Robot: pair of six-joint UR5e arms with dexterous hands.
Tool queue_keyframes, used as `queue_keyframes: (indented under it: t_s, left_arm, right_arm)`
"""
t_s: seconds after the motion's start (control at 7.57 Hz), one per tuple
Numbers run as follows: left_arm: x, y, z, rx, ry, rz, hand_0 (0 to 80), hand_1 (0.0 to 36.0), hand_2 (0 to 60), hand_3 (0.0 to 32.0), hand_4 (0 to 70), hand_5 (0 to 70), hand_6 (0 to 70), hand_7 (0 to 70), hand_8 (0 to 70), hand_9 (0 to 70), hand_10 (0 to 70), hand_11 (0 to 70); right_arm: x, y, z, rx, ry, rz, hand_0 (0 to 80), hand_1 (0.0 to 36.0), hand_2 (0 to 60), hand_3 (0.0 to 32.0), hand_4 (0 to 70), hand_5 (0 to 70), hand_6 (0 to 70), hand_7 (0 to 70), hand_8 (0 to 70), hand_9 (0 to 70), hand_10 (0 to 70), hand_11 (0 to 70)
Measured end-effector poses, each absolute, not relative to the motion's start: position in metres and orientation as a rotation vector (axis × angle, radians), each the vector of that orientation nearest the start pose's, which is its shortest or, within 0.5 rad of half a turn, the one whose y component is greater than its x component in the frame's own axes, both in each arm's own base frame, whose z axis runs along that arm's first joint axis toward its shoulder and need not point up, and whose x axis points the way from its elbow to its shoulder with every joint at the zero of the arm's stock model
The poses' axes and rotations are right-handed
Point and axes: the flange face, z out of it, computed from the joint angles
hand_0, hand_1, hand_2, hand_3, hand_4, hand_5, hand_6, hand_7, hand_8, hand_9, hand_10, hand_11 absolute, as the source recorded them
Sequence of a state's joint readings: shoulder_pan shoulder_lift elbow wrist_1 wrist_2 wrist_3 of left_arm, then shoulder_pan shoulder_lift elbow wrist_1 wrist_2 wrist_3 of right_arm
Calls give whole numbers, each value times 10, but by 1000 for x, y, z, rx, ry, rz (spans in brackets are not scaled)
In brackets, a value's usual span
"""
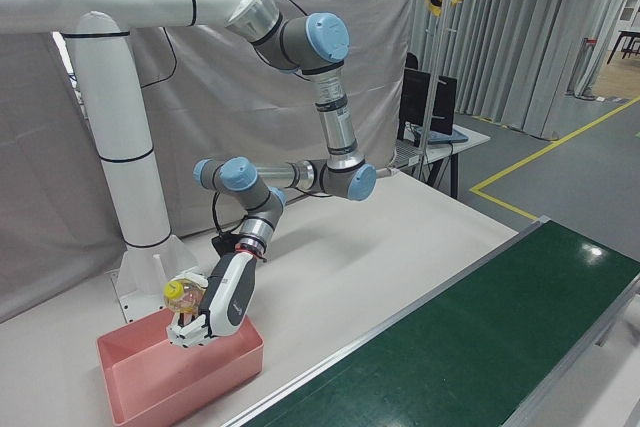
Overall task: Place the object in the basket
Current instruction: 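Open the left hand to release the bottle into the tray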
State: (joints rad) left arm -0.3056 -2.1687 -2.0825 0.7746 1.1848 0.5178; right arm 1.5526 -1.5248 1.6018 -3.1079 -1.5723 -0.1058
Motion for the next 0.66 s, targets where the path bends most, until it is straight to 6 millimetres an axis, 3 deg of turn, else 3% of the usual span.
queue_keyframes:
  t_s: [0.13, 0.4, 0.53, 0.66]
  left_arm:
    - [451, -322, 230, -465, 2006, -1252, 569, 57, 0, 0, 186, 520, 28, 105, 97, 142, 232, 352]
    - [445, -320, 233, -445, 1976, -1261, 557, 74, 0, 0, 177, 366, 4, 73, 15, 19, 144, 226]
    - [444, -320, 234, -442, 1973, -1263, 548, 63, 0, 0, 144, 312, 0, 62, 0, 0, 102, 164]
    - [444, -320, 234, -443, 1972, -1263, 551, 59, 0, 0, 128, 314, 0, 59, 0, 0, 93, 151]
  right_arm:
    - [124, -523, 645, -104, 2403, -2149, 0, 0, 0, 0, 0, 0, 0, 0, 0, 0, 0, 0]
    - [124, -523, 645, -104, 2403, -2149, 0, 0, 0, 0, 0, 0, 0, 0, 0, 0, 0, 0]
    - [124, -523, 645, -104, 2403, -2149, 0, 0, 0, 0, 0, 0, 0, 0, 0, 0, 0, 0]
    - [124, -523, 645, -104, 2404, -2148, 0, 0, 0, 0, 0, 0, 0, 0, 0, 0, 0, 0]
